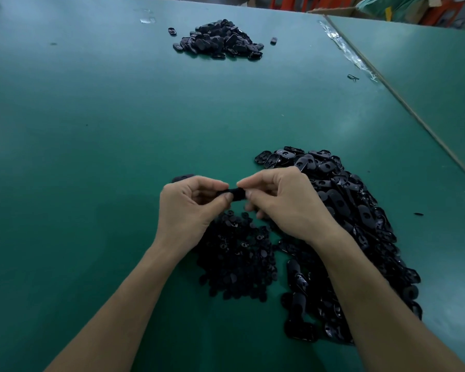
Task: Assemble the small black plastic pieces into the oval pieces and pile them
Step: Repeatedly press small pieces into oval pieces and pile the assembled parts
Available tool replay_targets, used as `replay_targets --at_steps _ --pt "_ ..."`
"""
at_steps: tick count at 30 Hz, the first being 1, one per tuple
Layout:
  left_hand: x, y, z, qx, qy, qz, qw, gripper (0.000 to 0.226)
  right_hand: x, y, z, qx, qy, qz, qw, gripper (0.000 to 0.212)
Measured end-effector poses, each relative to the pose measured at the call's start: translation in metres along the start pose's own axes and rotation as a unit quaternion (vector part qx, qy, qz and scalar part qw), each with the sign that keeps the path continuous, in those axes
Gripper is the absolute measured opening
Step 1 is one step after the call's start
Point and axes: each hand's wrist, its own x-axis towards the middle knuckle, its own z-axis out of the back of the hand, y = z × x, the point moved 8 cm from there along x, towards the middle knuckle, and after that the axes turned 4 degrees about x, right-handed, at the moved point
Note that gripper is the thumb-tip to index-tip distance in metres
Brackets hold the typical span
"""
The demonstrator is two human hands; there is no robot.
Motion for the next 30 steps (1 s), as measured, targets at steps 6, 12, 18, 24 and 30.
replay_targets --at_steps 6,12,18,24,30 --pt "0.007 -0.004 0.039 0.088 -0.138 -0.031 0.986 0.025 0.033 0.003 0.025 -0.300 -0.091 0.012 0.949 0.039" --pt "0.010 -0.005 0.048 0.216 -0.162 -0.045 0.962 0.019 0.052 -0.016 0.020 -0.430 -0.037 -0.048 0.901 0.037" --pt "0.014 -0.001 0.043 0.318 -0.129 -0.046 0.938 0.021 0.052 -0.014 0.020 -0.403 -0.067 -0.017 0.913 0.033" --pt "0.016 0.009 0.041 0.361 -0.120 -0.030 0.924 0.033 0.048 -0.004 0.035 -0.384 -0.162 0.020 0.909 0.032" --pt "0.007 -0.013 0.037 0.292 -0.148 -0.118 0.938 0.015 0.031 0.004 0.037 -0.081 -0.158 0.055 0.983 0.025"
